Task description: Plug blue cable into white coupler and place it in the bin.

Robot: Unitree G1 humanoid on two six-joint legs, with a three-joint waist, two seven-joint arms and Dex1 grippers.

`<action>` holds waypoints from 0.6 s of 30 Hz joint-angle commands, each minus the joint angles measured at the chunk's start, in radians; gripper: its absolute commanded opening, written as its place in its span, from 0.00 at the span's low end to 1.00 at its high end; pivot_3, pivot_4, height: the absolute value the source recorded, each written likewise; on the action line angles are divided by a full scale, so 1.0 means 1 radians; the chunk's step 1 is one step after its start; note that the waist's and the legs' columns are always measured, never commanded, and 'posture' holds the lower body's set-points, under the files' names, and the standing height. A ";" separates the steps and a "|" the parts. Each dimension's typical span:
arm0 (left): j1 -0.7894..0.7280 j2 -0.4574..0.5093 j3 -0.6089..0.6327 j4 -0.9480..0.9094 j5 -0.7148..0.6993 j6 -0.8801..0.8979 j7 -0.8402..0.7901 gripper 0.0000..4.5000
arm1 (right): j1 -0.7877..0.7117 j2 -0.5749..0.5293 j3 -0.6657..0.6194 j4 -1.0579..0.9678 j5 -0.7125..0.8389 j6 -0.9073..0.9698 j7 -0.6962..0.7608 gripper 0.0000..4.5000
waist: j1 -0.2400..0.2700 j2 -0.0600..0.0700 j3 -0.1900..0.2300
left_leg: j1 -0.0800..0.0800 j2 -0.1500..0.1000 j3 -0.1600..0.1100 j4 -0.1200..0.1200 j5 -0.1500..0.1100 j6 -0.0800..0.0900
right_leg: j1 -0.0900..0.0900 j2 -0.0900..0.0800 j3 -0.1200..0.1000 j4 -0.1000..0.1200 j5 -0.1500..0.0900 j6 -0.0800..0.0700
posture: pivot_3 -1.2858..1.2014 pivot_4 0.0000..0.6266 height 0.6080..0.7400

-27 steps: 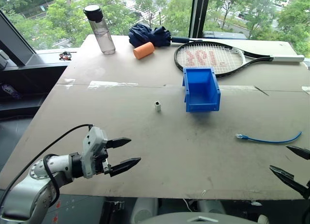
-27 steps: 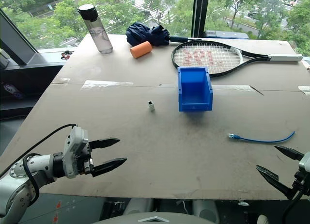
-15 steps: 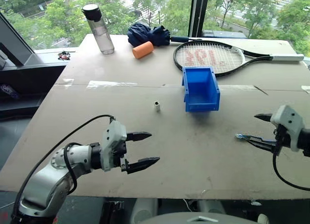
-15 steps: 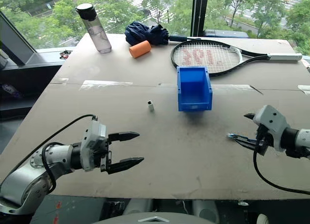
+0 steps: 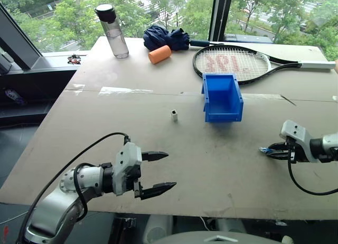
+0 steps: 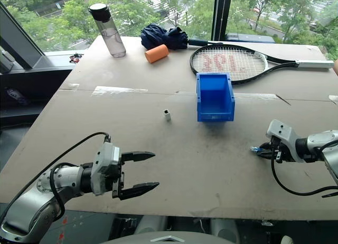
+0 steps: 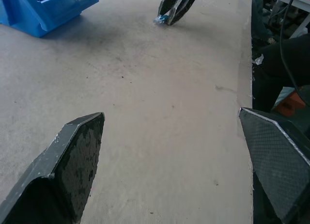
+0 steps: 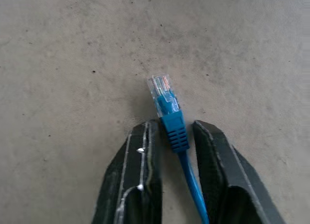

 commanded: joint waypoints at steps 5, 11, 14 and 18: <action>-0.022 -0.011 0.006 -0.069 -0.014 0.008 0.051 1.00 | -0.031 0.065 0.010 -0.125 0.006 0.010 -0.011 0.02 | -0.004 -0.003 -0.002 | 0.000 0.000 0.000 0.000 0.000 0.000 | 0.000 0.000 0.000 0.001 0.000 0.000 | 0.52 0.24 1.00; -0.107 -0.009 -0.017 -0.015 0.039 -0.006 0.064 1.00 | -0.251 0.259 0.199 -0.282 -0.019 0.266 -0.098 0.02 | -0.027 -0.001 -0.001 | 0.001 0.002 -0.001 0.000 0.000 0.000 | 0.000 0.002 0.000 0.002 0.002 0.002 | 0.52 0.24 1.00; -0.168 -0.004 -0.057 0.024 0.103 -0.015 0.074 1.00 | -0.347 0.364 0.336 -0.218 -0.103 0.271 -0.123 0.02 | -0.024 -0.001 -0.002 | 0.000 0.002 -0.003 0.000 0.000 0.000 | 0.000 0.004 -0.001 0.002 0.002 0.002 | 0.52 0.24 1.00; -0.247 -0.018 -0.079 0.072 0.133 0.017 0.110 1.00 | -0.396 0.437 0.397 -0.106 -0.169 0.184 -0.141 0.09 | -0.016 -0.003 -0.002 | -0.002 0.000 -0.005 0.000 0.000 0.000 | -0.001 0.001 -0.003 0.001 0.003 0.004 | 0.52 0.24 1.00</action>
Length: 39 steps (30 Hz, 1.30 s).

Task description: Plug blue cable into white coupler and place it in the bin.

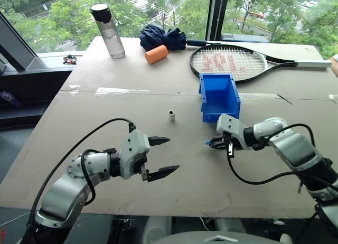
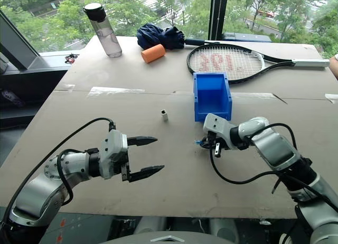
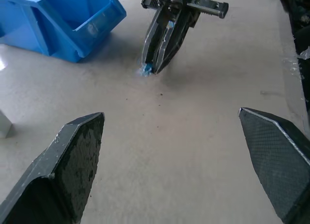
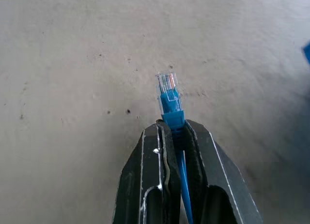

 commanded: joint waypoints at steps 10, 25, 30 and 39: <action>-0.298 -0.118 -0.239 0.222 0.144 0.022 -0.012 1.00 | 0.364 -0.105 -0.366 -0.213 0.133 -0.193 0.003 0.74 | 0.022 -0.001 -0.002 | -0.001 -0.003 -0.003 0.001 0.000 0.000 | 0.002 -0.002 -0.003 0.000 0.000 0.001 | 0.52 0.24 1.00; -0.602 -0.349 -0.498 0.758 0.380 -0.197 -0.184 0.72 | 1.080 0.021 -0.764 -0.657 0.179 -0.266 -0.226 0.75 | -0.008 0.003 -0.004 | 0.003 -0.004 -0.008 0.007 0.000 0.001 | 0.009 -0.002 -0.008 0.002 -0.004 0.004 | 0.52 0.24 1.00; -0.609 -0.319 -0.495 0.786 0.393 -0.263 -0.277 0.21 | 1.074 0.068 -0.692 -0.652 0.180 -0.253 -0.296 0.75 | -0.003 0.003 -0.004 | 0.002 -0.005 -0.008 0.007 -0.001 0.002 | 0.009 -0.003 -0.007 0.001 -0.003 0.003 | 0.52 0.24 1.00; -0.595 -0.267 -0.187 0.480 -0.172 0.411 -0.363 0.02 | 0.914 0.278 -0.618 -0.668 0.647 0.029 -0.459 0.75 | -0.010 0.004 -0.002 | 0.001 0.001 -0.010 0.007 -0.002 0.003 | 0.009 -0.003 -0.009 0.002 -0.004 0.002 | 0.52 0.24 1.00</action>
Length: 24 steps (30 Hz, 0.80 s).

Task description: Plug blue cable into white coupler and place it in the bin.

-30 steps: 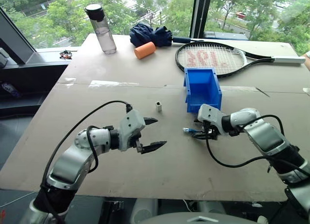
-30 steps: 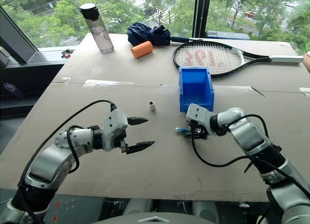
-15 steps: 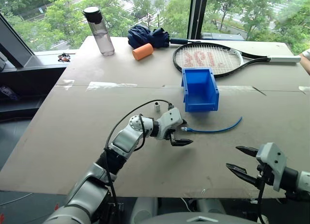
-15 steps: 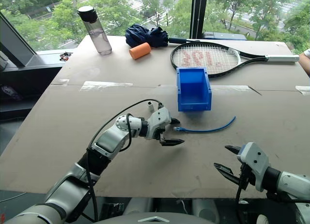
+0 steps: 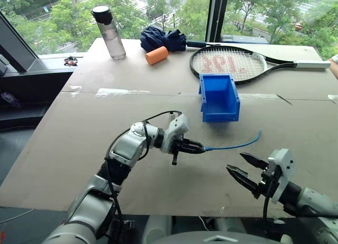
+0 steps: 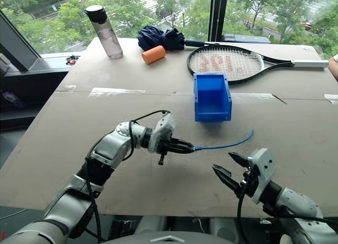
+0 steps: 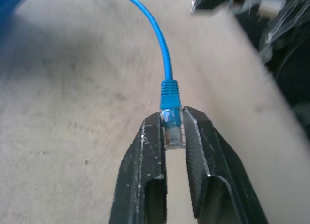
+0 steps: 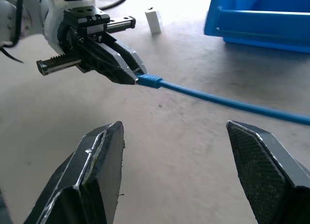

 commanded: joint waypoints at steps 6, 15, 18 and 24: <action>-0.003 0.053 0.270 -0.254 -0.436 0.495 0.118 0.02 | -0.250 0.104 0.002 -0.005 0.456 0.138 -0.216 0.75 | 0.000 0.000 0.000 | 0.001 0.000 -0.004 0.000 0.000 0.000 | 0.000 0.000 0.000 0.000 0.002 0.003 | 0.52 0.24 1.00; -0.013 0.071 0.301 -0.293 -0.512 0.566 0.187 0.00 | -0.334 0.103 0.060 0.055 0.697 0.161 -0.335 0.46 | -0.001 0.001 0.000 | 0.000 -0.005 -0.006 -0.001 0.000 0.000 | 0.000 0.000 -0.001 0.000 0.002 0.003 | 0.52 0.24 1.00; -0.016 0.070 0.301 -0.296 -0.528 0.573 0.195 0.00 | -0.351 0.094 0.057 0.060 0.734 0.151 -0.355 0.35 | -0.001 0.000 0.000 | 0.001 -0.005 -0.006 -0.001 0.000 0.000 | 0.000 0.000 0.000 0.000 0.001 0.002 | 0.52 0.24 1.00; -0.021 0.059 0.284 -0.294 -0.533 0.568 0.213 0.00 | -0.363 0.067 0.067 0.065 0.766 0.140 -0.374 0.35 | -0.001 0.001 0.000 | 0.000 -0.005 -0.006 -0.001 0.000 0.000 | 0.000 0.000 0.000 0.000 0.001 0.002 | 0.52 0.24 1.00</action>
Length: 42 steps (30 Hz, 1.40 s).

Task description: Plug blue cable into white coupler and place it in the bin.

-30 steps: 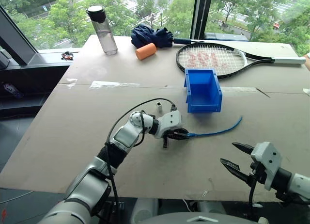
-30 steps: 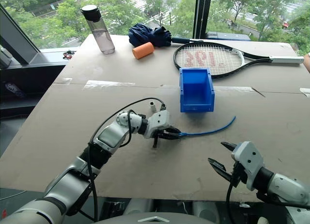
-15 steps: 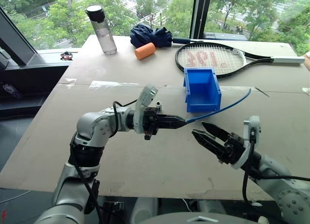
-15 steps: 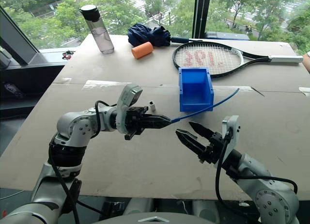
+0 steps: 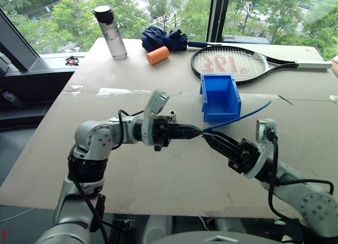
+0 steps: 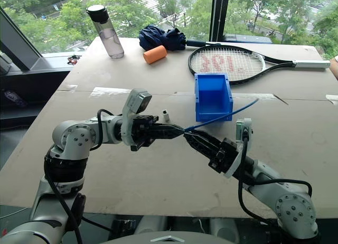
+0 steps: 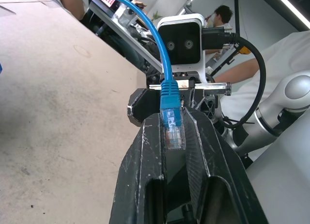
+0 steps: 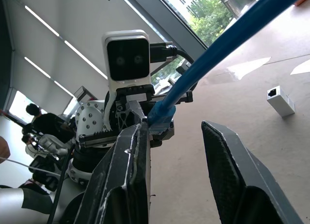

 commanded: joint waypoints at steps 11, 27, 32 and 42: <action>-0.026 -0.028 -0.021 -0.038 -0.024 -0.009 0.014 0.00 | -0.036 -0.032 0.034 -0.008 0.078 -0.050 -0.005 0.35 | 0.000 0.000 0.000 | 0.000 0.000 0.000 0.000 0.000 0.000 | 0.000 0.000 0.000 0.000 0.000 0.000 | 0.52 0.24 1.00; -0.029 -0.066 0.066 -0.006 -0.135 0.077 0.112 0.00 | -0.035 -0.079 0.033 -0.008 0.044 -0.089 0.087 0.35 | 0.000 0.000 0.000 | 0.000 0.000 0.000 0.000 0.000 0.000 | 0.000 0.000 0.000 -0.001 0.000 0.000 | 0.52 0.24 1.00; -0.037 -0.075 0.078 0.009 -0.175 0.101 0.136 0.00 | -0.035 -0.089 0.035 -0.010 0.013 -0.109 0.112 0.35 | 0.000 0.000 0.000 | 0.000 0.000 0.000 0.000 0.000 0.000 | 0.000 0.000 0.000 -0.001 0.000 0.000 | 0.52 0.24 1.00; -0.026 -0.065 0.075 -0.004 -0.215 0.123 0.138 0.00 | -0.004 -0.098 0.033 -0.017 -0.041 -0.142 0.142 0.35 | 0.000 0.000 0.000 | 0.000 0.000 0.000 0.000 0.000 0.000 | 0.000 0.000 0.000 -0.001 0.000 0.000 | 0.52 0.24 1.00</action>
